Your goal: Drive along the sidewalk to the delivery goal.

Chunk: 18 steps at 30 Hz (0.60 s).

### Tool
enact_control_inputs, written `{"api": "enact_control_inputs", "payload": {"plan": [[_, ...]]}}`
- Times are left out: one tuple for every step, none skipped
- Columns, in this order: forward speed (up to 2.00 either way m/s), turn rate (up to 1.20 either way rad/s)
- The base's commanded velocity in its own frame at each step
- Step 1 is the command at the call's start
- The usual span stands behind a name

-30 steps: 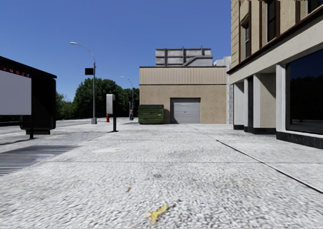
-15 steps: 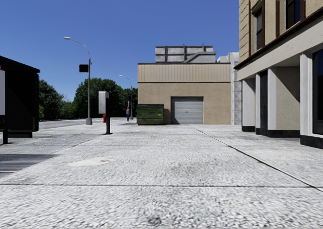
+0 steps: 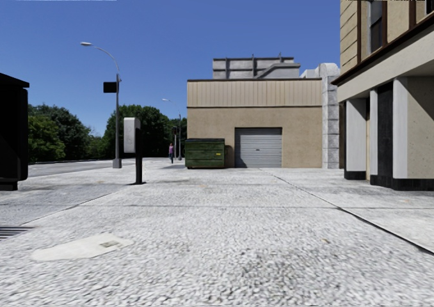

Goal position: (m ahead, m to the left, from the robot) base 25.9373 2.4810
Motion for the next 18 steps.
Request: {"api": "enact_control_inputs", "payload": {"plan": [[2.00, 0.29], [2.00, 0.12], [2.00, 0.03], [2.00, 0.00], [2.00, 0.00], [2.00, 0.00], [2.00, 0.00], [2.00, 0.00], [2.00, 0.00], [2.00, 0.00], [2.00, 0.00], [2.00, 0.00], [2.00, 0.00], [2.00, 0.00], [2.00, 0.12], [2.00, 0.31], [2.00, 0.52], [2.00, 0.52]]}}
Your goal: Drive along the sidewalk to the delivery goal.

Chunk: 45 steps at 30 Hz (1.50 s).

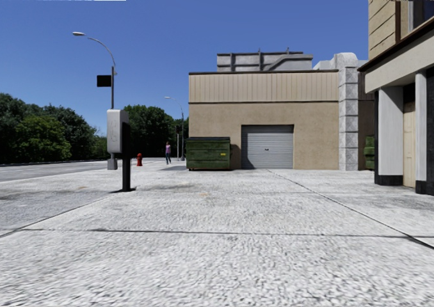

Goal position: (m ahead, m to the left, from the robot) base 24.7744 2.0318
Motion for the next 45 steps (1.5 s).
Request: {"api": "enact_control_inputs", "payload": {"plan": [[2.00, 0.68], [2.00, 0.72], [2.00, 0.73], [2.00, 0.72], [2.00, 0.24], [2.00, 0.24], [2.00, 0.09], [2.00, 0.03], [2.00, 0.00], [2.00, 0.00], [2.00, 0.00], [2.00, 0.00], [2.00, 0.00], [2.00, 0.00], [2.00, 0.00], [2.00, 0.00], [2.00, 0.00], [2.00, 0.00], [2.00, 0.00], [2.00, 0.00], [2.00, 0.00], [2.00, 0.00], [2.00, 0.00], [2.00, 0.00], [2.00, 0.00], [2.00, 0.00], [2.00, 0.00], [2.00, 0.04], [2.00, 0.17], [2.00, 0.17], [2.00, 0.26], [2.00, 0.31], [2.00, 0.33], [2.00, 0.34], [2.00, 0.36], [2.00, 0.36], [2.00, 0.37], [2.00, 0.37], [2.00, 0.16], [2.00, 0.00], [2.00, 0.00], [2.00, 0.00], [2.00, 0.00], [2.00, 0.00], [2.00, 0.00]]}}
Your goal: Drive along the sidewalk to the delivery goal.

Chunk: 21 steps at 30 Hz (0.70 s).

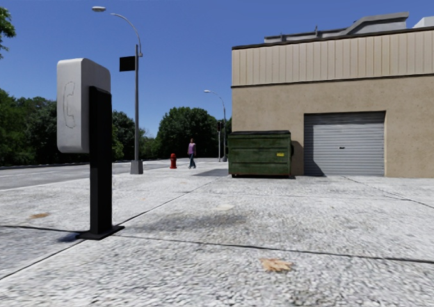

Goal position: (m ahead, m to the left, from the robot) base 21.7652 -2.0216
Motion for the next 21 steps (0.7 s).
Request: {"api": "enact_control_inputs", "payload": {"plan": [[2.00, 0.00], [2.00, 0.00], [2.00, 0.00], [2.00, 0.00], [2.00, 0.00], [2.00, 0.00], [2.00, 0.00], [2.00, 0.37], [2.00, 0.37], [2.00, 0.50], [2.00, 0.63], [2.00, 0.71], [2.00, 0.73], [2.00, 0.73], [2.00, 0.67], [2.00, 0.24], [2.00, 0.06], [2.00, 0.00], [2.00, 0.00], [2.00, 0.00], [2.00, 0.00]]}}
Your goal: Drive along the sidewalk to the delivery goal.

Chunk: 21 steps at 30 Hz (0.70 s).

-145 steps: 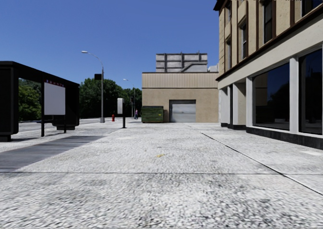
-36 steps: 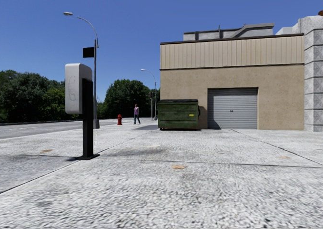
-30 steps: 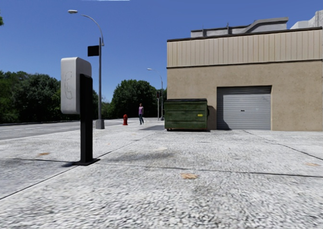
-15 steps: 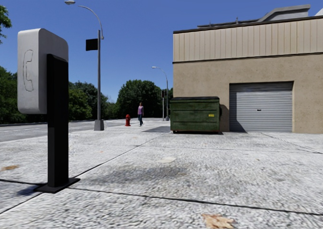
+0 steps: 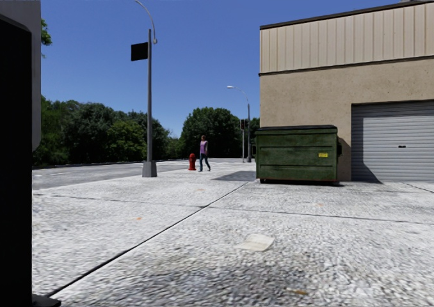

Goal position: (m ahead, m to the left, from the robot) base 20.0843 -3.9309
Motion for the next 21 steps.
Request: {"api": "enact_control_inputs", "payload": {"plan": [[2.00, 0.00], [2.00, 0.00], [2.00, 0.00], [2.00, 0.00], [2.00, 0.00], [2.00, 0.00], [2.00, 0.00], [2.00, 0.00], [2.00, 0.00], [2.00, 0.00], [2.00, 0.00], [2.00, 0.00], [2.00, 0.00], [2.00, 0.00], [2.00, 0.00], [2.00, 0.00], [2.00, 0.00], [2.00, 0.00], [2.00, 0.00], [2.00, 0.00], [2.00, 0.00]]}}
